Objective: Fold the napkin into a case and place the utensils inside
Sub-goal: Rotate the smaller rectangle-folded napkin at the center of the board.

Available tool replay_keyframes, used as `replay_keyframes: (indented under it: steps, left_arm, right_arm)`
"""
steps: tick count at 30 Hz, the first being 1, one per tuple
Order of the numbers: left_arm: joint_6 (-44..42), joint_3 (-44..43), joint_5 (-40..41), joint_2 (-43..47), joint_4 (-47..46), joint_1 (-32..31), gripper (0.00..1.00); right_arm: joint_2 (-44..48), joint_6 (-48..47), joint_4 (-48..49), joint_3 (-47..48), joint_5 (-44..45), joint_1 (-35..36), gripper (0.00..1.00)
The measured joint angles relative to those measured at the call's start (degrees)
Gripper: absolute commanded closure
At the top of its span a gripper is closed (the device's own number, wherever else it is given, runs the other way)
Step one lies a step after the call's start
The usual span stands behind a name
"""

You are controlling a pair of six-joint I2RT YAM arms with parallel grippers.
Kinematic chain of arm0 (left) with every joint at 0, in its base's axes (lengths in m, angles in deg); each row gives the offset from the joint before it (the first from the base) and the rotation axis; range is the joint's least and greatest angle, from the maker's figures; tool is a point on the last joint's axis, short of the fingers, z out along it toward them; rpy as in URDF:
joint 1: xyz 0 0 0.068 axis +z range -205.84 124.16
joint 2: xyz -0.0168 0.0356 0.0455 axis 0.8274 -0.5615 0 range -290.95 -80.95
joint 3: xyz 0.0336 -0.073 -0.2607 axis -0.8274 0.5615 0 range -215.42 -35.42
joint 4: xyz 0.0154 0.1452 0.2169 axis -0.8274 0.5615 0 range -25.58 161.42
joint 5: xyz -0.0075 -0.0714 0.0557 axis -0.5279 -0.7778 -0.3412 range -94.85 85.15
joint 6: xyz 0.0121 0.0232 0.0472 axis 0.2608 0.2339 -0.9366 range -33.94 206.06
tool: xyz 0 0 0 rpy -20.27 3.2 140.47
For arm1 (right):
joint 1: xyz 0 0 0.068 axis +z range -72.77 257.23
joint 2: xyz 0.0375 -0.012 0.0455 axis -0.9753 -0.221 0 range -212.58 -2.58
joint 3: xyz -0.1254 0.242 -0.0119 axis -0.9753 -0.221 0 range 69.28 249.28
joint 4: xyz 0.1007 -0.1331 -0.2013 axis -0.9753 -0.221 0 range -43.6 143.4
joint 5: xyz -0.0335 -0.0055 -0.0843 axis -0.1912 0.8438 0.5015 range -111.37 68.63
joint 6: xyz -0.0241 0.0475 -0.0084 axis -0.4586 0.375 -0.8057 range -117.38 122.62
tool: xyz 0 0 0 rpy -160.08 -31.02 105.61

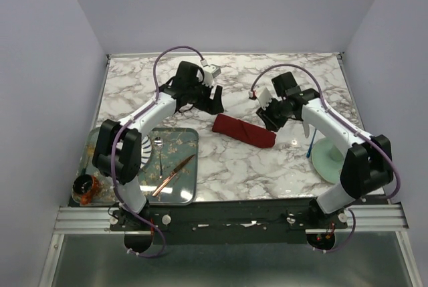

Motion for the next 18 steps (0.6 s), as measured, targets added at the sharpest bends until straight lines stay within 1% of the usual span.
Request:
replay_keyframes:
  steps: [1,3,4,8,13,16,18]
  left_arm:
    - [0.79,-0.81,0.0,-1.62,-0.09,-0.72,0.52]
    - [2.4,-1.4,0.04,-3.69,0.15,-1.9,0.62]
    - [3.32,-1.66,0.04,-4.79,0.33,-2.62,0.7]
    - [5.6,-2.75,-0.04,-8.9,1.97,-4.39,0.72]
    - [5.99,-3.32,0.17,-13.55,5.2,-4.48,0.72]
    - [5.64,-4.26,0.81,-16.65,7.87,-4.42,0.69]
    - [5.18,-5.68,0.96,-18.29,9.31,-4.42,0.68]
  right_arm:
    - [-0.94,-0.31,-1.18,0.04,-0.98,-0.85,0.61]
    - [-3.48,-1.73,-3.54,-0.02,-2.6,-1.95,0.61]
    - [-4.26,-2.23,-4.22,-0.13,-2.99,-2.14,0.61]
    - [-7.13,-4.66,-6.49,-1.77,-4.63,-2.19,0.62]
    - [-11.63,-5.31,-6.97,-2.93,-6.75,-2.12,0.62]
    - [-14.8,-4.87,-6.91,-3.02,-7.85,-1.6,0.62]
    - [-15.26,-4.46,-7.04,-3.04,-8.31,-0.94,0.61]
